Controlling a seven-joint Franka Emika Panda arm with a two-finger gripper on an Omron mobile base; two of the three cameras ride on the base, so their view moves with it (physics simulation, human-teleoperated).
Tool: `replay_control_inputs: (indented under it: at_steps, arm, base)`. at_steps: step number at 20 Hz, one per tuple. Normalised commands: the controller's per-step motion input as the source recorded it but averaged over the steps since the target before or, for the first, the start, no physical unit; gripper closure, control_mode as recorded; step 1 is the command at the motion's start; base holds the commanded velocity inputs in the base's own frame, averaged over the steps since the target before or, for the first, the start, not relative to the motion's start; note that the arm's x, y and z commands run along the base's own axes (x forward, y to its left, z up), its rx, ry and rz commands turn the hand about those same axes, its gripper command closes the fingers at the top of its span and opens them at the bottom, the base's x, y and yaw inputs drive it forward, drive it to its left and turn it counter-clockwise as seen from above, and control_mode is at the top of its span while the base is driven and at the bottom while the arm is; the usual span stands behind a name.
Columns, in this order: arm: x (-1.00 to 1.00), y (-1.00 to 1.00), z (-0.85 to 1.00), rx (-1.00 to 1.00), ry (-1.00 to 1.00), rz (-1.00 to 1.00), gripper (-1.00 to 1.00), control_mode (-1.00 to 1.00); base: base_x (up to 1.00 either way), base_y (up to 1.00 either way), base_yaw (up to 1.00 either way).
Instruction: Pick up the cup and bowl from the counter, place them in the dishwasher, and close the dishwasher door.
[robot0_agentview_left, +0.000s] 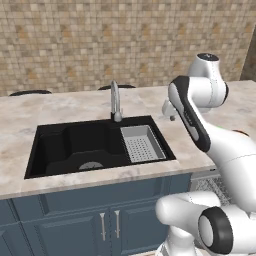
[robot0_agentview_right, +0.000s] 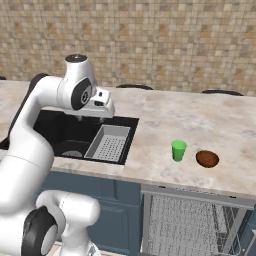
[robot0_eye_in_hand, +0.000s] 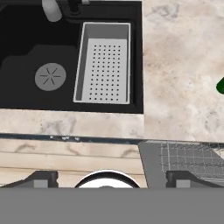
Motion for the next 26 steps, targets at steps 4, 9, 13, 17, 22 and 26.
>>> replay_control_inputs:
  at_steps: [4,9,13,17,22,26]
  arm:
    - [0.0,-0.2,0.0,0.0,0.0,0.0,-1.0,-1.0]
    - [0.0,-0.17,-0.04,0.0,0.0,0.0,-1.0,-1.0]
    - [0.0,-0.16,-0.12,0.0,0.0,0.0,-1.0,-1.0]
    - [0.02,-0.15,-0.19,-0.03,0.0,0.0,-1.0,-1.0]
    - [0.0,-0.17,-0.15,-0.01,0.0,0.0,-1.0,-1.0]
    - [0.01,-0.25,-0.08,0.0,0.0,0.0,-1.0,-1.0]
  base:
    - [0.0,0.0,0.0]
    - [0.0,0.0,0.0]
    - [0.0,0.0,0.0]
    - [0.0,0.0,0.0]
    - [0.0,0.0,0.0]
    - [0.0,0.0,0.0]
